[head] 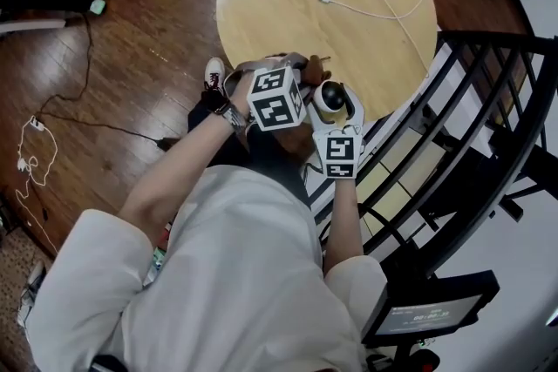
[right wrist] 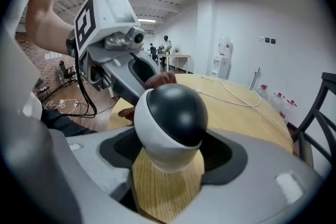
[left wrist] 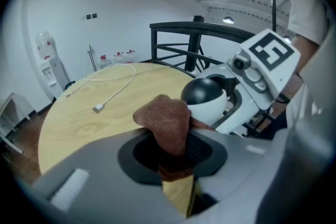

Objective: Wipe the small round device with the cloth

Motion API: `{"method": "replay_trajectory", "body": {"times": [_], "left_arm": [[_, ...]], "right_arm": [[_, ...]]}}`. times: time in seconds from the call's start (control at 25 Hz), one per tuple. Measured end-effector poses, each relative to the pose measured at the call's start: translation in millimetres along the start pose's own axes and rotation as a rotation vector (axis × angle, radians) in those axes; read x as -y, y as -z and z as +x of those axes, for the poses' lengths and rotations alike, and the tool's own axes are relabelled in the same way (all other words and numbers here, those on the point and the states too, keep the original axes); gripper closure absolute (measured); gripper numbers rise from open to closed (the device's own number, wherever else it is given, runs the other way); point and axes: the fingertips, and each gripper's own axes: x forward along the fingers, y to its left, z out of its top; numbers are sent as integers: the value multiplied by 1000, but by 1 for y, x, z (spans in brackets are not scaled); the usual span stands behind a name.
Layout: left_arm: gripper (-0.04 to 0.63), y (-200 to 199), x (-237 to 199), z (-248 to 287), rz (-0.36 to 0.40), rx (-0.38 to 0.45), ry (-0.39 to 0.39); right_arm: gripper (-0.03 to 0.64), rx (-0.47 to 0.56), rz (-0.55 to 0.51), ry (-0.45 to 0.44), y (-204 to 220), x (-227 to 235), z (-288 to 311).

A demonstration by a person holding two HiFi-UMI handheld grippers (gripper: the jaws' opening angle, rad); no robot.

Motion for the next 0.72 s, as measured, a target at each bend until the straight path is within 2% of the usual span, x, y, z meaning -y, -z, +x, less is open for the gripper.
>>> {"method": "replay_trajectory", "body": {"times": [0.2,0.36,0.44,0.52,0.72], "left_arm": [[494,13,2,10,-47,-26,57],[494,20,2,18,-13,-117,97],[492,22,-1,25,45,-173,82],[491,23,-5,29,92,-193,48],[489,36,-3,13,17,-135,-32]], "right_arm": [[282,20,2,1,-4,-1,-2],[282,32,9,4,-5,-1,-3],[282,19,11,5,-3,0,-2],[281,-11,4,7,0,0,1],[281,-54,-33,14,10,-7,-11]]}}
